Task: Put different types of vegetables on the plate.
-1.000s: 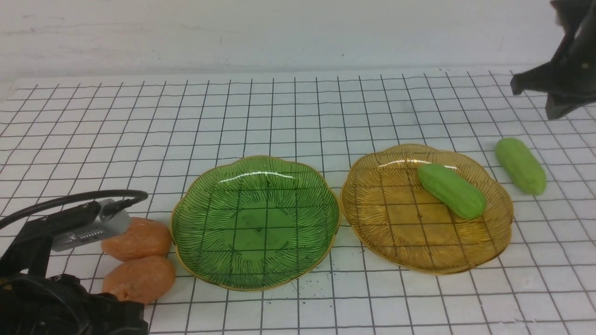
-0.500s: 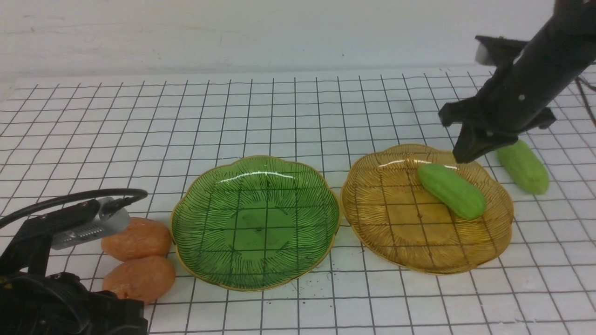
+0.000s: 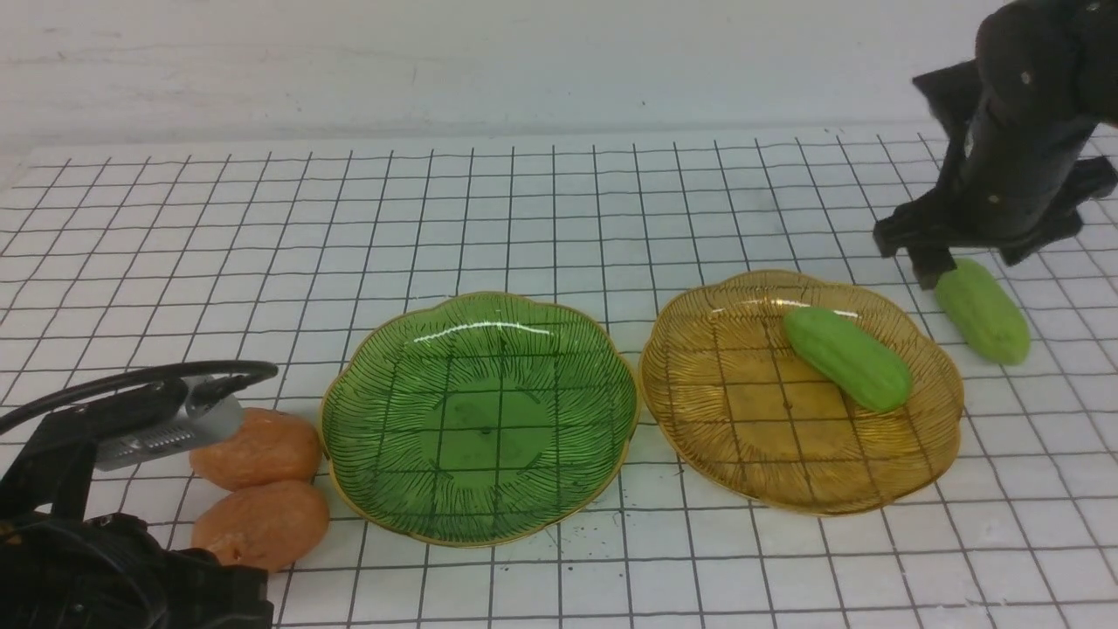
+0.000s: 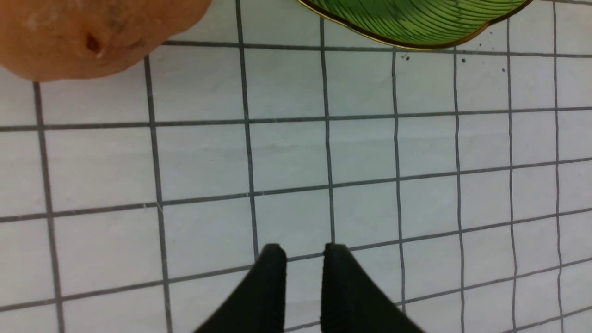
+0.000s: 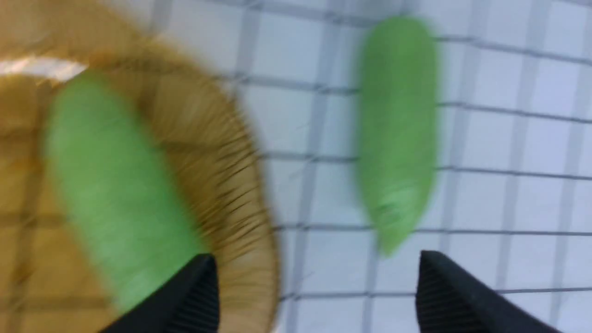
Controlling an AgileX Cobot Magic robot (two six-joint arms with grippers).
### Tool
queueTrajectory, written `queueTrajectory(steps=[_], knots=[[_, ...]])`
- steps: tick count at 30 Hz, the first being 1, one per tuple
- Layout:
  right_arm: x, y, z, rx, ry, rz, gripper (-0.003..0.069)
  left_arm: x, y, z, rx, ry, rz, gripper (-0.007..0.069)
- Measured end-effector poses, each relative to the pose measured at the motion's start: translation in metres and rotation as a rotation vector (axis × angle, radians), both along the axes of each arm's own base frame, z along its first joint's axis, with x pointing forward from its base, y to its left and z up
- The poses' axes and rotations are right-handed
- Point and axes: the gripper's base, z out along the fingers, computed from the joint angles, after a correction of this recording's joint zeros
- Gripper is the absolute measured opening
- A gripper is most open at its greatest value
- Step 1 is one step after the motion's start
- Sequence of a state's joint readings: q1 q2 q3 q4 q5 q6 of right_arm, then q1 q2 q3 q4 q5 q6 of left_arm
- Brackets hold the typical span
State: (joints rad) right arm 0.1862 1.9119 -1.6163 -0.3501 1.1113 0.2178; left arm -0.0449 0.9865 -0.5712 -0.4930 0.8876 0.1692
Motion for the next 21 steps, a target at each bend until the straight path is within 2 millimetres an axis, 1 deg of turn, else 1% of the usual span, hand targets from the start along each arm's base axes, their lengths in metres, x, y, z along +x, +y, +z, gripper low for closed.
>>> queueTrajectory(steps=[1, 4, 5, 6, 8, 11, 12, 14, 17, 19, 20, 21], knots=[[0.005, -0.009, -0.006, -0.019, -0.012, -0.040, 0.0570, 0.000, 0.000, 0.000, 0.001, 0.000, 0.000, 0.0101], [0.012, -0.019, -0.020, -0.028, -0.002, -0.082, 0.0590, 0.000, 0.000, 0.000, 0.002, 0.000, -0.001, 0.0101], [0.018, -0.026, -0.034, -0.028, 0.012, -0.108, 0.0595, 0.000, 0.000, 0.000, 0.002, 0.000, -0.001, 0.0101], [0.018, -0.027, -0.035, -0.028, 0.014, -0.111, 0.0595, 0.000, 0.000, 0.000, 0.002, 0.000, -0.001, 0.0101], [0.027, -0.037, -0.056, -0.025, 0.025, -0.129, 0.0595, 0.000, 0.000, 0.000, 0.002, 0.000, -0.001, 0.0101], [0.035, -0.050, -0.078, -0.020, 0.033, -0.145, 0.0591, 0.000, 0.000, 0.000, 0.002, 0.000, -0.001, 0.0101], [0.039, -0.055, -0.090, -0.020, 0.040, -0.147, 0.0590, 0.000, 0.000, 0.000, 0.002, 0.000, -0.001, 0.0101], [0.041, -0.060, -0.101, -0.025, 0.053, -0.151, 0.0589, 0.000, 0.000, 0.000, 0.002, 0.000, -0.001, 0.0101], [0.043, -0.064, -0.113, -0.032, 0.071, -0.151, 0.0583, 0.000, 0.000, 0.000, 0.002, 0.000, -0.001, 0.0101], [0.044, -0.064, -0.113, -0.033, 0.066, -0.149, 0.0571, 0.000, 0.000, 0.000, 0.002, 0.000, -0.001, 0.0101], [0.044, -0.064, -0.113, -0.031, 0.064, -0.146, 0.0558, 0.000, 0.000, 0.000, 0.002, 0.000, -0.001, 0.0101], [0.044, -0.063, -0.114, -0.028, 0.066, -0.141, 0.0505, 0.000, 0.000, 0.000, 0.002, 0.000, 0.000, 0.0101]])
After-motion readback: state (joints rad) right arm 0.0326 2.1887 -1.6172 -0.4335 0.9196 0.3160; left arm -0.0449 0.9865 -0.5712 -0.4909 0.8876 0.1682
